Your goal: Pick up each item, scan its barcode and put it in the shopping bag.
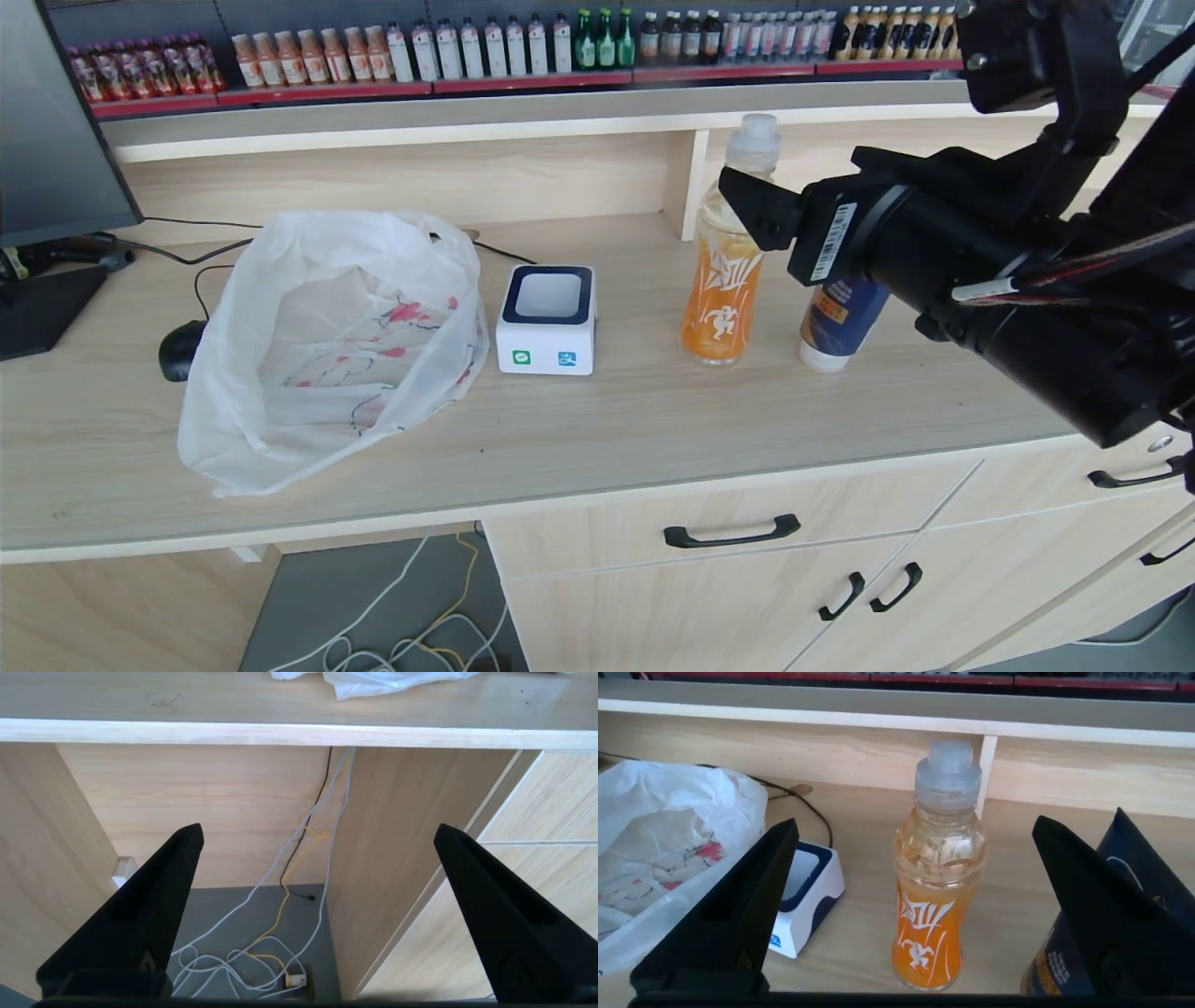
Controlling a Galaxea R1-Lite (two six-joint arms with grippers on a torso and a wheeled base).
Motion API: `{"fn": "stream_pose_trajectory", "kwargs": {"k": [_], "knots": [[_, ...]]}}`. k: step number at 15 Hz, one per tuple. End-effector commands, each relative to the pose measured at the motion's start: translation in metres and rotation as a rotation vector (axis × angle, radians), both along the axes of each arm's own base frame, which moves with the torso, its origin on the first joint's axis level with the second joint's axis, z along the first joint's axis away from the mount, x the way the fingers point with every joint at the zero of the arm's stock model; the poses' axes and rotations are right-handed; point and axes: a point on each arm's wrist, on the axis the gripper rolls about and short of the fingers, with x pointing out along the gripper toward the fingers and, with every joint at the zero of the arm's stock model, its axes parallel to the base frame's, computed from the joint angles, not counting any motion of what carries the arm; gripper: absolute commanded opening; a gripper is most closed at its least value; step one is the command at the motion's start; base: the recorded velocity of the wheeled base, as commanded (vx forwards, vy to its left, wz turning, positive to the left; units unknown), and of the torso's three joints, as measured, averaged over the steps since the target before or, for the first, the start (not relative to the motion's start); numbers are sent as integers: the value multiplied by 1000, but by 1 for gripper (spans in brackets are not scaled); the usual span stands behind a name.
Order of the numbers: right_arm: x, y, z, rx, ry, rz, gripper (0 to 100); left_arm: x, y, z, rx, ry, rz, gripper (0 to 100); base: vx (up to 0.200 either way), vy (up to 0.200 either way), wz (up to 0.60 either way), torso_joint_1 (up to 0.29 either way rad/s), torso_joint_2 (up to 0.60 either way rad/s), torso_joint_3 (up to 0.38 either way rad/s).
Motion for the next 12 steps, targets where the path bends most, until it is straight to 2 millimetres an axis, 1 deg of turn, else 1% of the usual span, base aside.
{"fn": "stream_pose_trajectory", "kwargs": {"k": [1,4,7,10,12], "knots": [[11,18,-5,-3,-2,16,100,0,0,0,0,-1,1,100,0,0,0,0,0,0],[21,20,-12,-16,14,1,100,0,0,0,0,-1,1,100,0,0,0,0,0,0],[32,28,-24,-37,40,-1,100,0,0,0,0,1,1,100,0,0,0,0,0,0],[37,26,-27,-41,49,-16,100,0,0,0,0,-1,1,100,0,0,0,0,0,0],[44,20,-29,-30,57,-40,100,0,0,0,0,-1,1,100,0,0,0,0,0,0]]}}
